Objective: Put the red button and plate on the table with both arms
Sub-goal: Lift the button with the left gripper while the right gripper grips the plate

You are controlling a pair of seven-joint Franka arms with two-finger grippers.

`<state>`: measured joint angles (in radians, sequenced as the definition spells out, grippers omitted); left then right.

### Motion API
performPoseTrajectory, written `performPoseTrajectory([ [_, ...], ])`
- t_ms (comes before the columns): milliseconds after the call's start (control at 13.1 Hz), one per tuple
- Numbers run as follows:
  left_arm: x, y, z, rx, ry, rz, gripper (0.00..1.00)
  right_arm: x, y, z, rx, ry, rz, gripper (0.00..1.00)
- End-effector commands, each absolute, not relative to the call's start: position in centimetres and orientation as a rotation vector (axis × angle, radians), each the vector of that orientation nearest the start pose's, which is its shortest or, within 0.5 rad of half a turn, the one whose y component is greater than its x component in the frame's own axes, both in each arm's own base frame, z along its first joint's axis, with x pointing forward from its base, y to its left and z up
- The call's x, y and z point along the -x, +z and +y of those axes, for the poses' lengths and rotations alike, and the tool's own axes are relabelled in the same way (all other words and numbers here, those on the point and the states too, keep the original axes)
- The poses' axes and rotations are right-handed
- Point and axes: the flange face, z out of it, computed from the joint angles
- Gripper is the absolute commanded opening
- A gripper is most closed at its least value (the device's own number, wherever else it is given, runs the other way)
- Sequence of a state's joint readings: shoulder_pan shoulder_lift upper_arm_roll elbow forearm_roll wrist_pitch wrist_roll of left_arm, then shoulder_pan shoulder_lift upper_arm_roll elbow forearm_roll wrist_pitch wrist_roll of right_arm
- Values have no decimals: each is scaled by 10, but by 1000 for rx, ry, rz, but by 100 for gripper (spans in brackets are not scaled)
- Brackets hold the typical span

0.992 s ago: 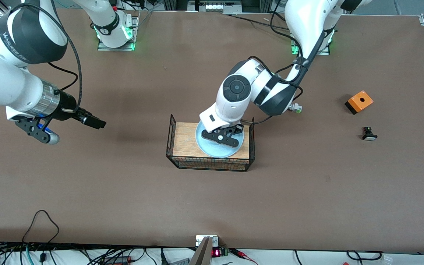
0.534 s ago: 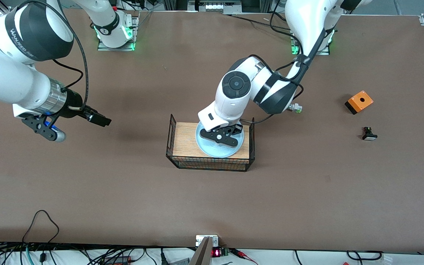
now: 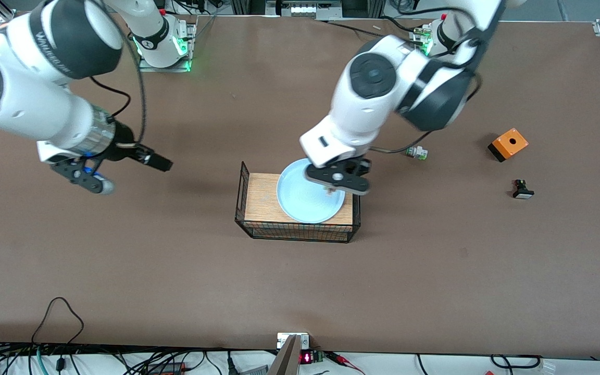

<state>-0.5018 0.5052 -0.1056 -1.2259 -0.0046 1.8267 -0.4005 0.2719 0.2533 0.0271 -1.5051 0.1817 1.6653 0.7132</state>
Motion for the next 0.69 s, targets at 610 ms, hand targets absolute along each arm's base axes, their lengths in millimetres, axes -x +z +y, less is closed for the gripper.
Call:
performPoseTrajectory([
  [610, -658, 510, -111, 3151, 239, -70, 0, -559, 480, 373, 2871, 142, 747, 100],
])
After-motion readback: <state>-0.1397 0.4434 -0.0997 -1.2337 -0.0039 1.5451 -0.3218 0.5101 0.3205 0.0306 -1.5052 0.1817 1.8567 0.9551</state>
